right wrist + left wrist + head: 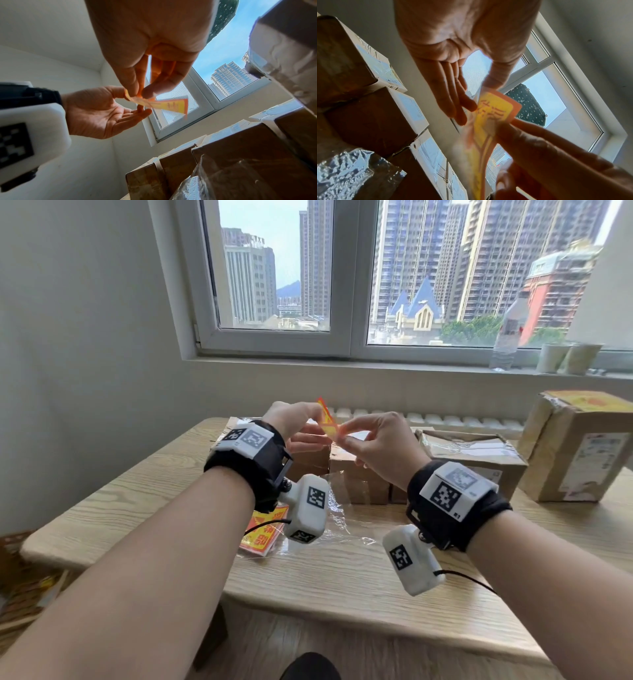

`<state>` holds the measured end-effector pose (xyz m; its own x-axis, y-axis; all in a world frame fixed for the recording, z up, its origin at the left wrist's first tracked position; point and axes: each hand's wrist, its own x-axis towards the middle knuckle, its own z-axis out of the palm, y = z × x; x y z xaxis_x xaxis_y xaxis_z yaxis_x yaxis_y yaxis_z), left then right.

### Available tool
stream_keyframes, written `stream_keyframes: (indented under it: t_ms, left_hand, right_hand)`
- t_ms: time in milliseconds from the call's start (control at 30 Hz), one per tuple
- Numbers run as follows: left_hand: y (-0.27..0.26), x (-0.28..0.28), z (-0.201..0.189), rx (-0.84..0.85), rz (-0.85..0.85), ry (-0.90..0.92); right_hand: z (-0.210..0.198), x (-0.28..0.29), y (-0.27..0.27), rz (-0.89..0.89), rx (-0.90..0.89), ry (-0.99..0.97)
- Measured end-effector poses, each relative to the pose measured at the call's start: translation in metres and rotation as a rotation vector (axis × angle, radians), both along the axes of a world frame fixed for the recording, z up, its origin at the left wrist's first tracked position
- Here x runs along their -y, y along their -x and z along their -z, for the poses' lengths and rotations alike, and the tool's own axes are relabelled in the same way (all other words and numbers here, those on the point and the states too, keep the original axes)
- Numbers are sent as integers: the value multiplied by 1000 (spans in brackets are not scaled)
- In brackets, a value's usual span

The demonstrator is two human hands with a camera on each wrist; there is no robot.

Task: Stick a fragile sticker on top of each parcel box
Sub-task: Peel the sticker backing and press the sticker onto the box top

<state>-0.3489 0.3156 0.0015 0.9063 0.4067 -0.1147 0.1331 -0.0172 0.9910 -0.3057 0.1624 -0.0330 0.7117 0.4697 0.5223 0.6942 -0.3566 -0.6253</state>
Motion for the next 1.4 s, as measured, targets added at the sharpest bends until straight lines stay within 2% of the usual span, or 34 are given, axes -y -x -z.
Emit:
stream_keyframes:
  t_ms: [267, 400, 500, 567, 667, 967, 1133, 1267, 1400]
  left_hand:
    - [-4, -10, 9, 63, -125, -146]
    - [-2, -15, 11, 115, -123, -159]
    - [1, -12, 8, 155, -83, -141]
    - [1, -6, 7, 183, -56, -140]
    - [-1, 5, 4, 229, -6, -112]
    - [-26, 71, -1, 333, 80, -84]
    - [-39, 102, -4, 321, 112, -33]
    - [-45, 116, -6, 302, 81, -84]
    - [-48, 122, -8, 244, 112, -54]
  right_hand:
    - [-1, 5, 2, -1, -19, -8]
    - [-7, 11, -5, 110, 33, -122]
    - [-16, 21, -11, 154, -45, -186]
    - [-22, 28, -11, 90, -162, -220]
    - [-28, 42, -10, 82, -264, -250]
    - [-38, 97, -17, 233, -243, -341]
    - [-38, 133, -20, 290, -276, -356]
    - [-39, 153, -24, 342, -308, -393]
    - [-38, 163, -28, 359, -333, -390]
